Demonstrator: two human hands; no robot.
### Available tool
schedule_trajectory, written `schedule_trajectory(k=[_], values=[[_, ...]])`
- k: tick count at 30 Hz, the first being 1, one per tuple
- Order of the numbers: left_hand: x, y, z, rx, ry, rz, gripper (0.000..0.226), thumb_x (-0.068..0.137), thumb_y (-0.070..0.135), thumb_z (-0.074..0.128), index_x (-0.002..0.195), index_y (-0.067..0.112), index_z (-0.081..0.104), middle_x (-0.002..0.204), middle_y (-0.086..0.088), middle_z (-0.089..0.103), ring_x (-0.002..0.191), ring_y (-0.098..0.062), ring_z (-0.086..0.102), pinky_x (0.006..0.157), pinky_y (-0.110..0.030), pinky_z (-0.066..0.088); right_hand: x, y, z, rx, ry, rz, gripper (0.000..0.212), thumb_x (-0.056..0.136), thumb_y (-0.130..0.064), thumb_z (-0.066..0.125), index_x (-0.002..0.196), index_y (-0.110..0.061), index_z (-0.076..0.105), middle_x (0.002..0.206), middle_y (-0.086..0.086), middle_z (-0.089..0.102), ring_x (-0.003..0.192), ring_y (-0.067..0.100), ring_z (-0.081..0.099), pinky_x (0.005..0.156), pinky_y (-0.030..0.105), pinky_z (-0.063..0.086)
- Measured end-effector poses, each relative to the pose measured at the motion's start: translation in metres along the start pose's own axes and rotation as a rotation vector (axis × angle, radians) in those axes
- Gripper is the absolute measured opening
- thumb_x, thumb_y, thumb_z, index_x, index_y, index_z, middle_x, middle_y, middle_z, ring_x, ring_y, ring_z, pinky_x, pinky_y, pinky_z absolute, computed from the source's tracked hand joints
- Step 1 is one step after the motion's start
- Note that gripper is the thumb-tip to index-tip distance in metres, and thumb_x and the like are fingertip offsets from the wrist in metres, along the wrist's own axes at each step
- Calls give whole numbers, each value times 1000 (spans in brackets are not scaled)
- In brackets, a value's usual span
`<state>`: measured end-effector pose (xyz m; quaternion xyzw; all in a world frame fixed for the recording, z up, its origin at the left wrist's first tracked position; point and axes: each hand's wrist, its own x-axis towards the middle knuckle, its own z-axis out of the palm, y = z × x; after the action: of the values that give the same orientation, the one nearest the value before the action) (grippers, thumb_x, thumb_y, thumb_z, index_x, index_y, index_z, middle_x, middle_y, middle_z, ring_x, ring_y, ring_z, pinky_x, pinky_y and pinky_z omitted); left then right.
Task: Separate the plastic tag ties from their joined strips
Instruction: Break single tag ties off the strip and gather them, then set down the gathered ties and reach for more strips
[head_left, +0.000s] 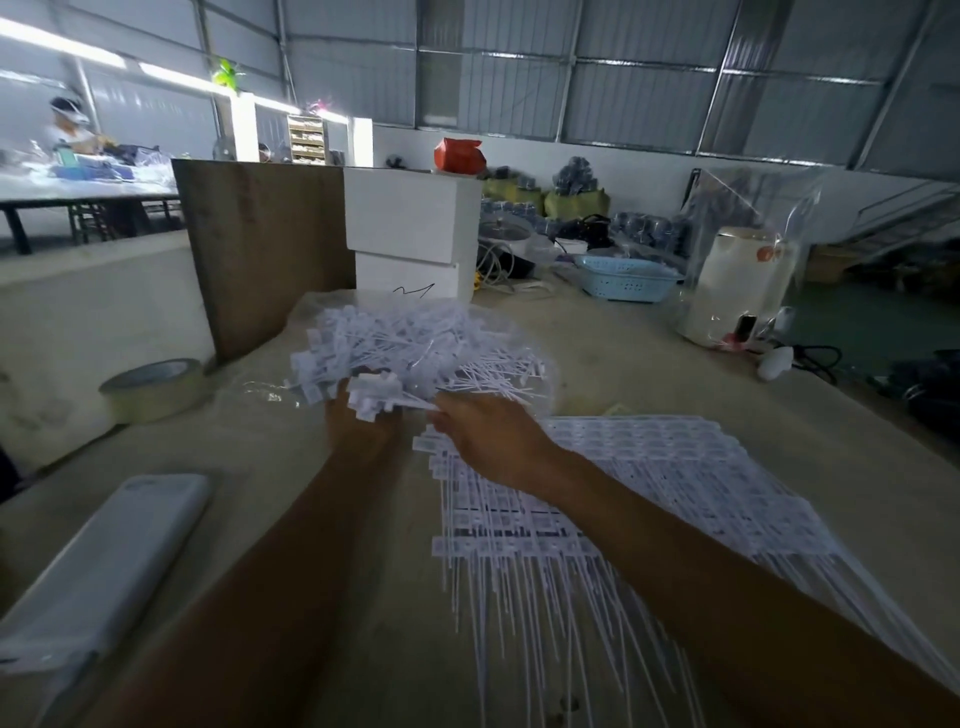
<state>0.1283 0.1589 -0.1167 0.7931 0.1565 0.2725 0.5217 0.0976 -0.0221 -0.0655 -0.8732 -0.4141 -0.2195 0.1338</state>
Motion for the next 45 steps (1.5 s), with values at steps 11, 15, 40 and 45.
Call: schedule_trajectory(k=[11,15,40,45], values=[[38,45,-14,-186,246,478,14,95,9,60,86,2,69,76,-6,65,71,-16,57,66,-17,37,28,68,-7,-400,-174,2,21,102,-12,46,122,-9,51,109,16,66,90,37,67,69,42,50],[44,56,-14,-180,271,543,11,93,13,64,89,5,71,82,4,64,74,-6,55,69,-24,45,34,87,-4,-440,-214,338,26,100,-14,47,123,-7,55,116,16,66,104,35,65,82,41,51],[54,64,-16,65,421,395,19,96,22,53,98,18,72,101,-9,67,92,-28,59,71,-31,40,34,29,-24,-451,-125,375,21,92,-9,52,108,-6,65,108,15,67,97,36,66,77,38,51],[46,80,-21,81,332,404,34,90,6,54,116,21,68,115,-13,57,107,-28,53,82,-30,42,-28,42,-59,-83,11,254,25,102,-24,49,93,-10,67,90,9,71,76,28,63,68,35,47]])
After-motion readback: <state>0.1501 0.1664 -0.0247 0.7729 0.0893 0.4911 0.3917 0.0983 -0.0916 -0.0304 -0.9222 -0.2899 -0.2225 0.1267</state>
